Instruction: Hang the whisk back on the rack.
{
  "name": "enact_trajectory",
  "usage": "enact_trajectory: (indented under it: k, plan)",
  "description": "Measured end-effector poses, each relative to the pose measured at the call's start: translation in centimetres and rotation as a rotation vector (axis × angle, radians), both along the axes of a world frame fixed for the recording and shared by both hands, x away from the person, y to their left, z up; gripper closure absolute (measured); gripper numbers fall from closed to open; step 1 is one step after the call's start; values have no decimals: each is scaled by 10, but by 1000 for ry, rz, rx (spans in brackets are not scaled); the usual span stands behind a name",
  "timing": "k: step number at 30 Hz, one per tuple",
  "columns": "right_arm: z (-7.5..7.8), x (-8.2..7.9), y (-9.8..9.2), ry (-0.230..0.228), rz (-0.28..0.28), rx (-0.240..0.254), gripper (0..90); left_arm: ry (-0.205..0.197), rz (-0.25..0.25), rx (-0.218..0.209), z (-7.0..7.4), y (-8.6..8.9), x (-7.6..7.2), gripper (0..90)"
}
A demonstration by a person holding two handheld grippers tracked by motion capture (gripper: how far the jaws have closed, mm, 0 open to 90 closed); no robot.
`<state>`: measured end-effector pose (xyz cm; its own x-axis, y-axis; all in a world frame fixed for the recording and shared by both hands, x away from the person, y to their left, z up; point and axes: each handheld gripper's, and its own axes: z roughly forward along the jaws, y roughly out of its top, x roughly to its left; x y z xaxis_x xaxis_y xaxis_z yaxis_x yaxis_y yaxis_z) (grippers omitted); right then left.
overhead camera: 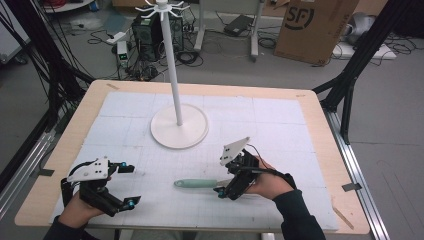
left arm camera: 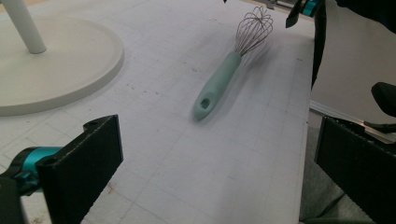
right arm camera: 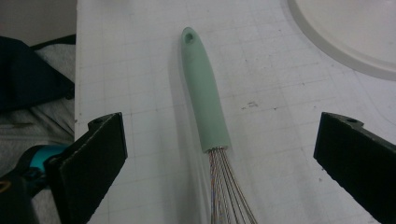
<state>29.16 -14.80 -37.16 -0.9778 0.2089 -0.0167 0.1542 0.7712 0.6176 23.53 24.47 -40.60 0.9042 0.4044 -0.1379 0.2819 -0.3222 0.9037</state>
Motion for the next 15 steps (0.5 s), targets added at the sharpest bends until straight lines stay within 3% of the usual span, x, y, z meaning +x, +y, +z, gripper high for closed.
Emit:
enact_trajectory:
  k: [9, 15]
  plan:
    - [-3, 2, 14, 7, 11, -58, 23, 5, -8, 12, -1, -3, 0, 17]
    - [-10, 3, 24, 10, 24, -124, 52, 1, -4, 13, -1, -3, 0, 17]
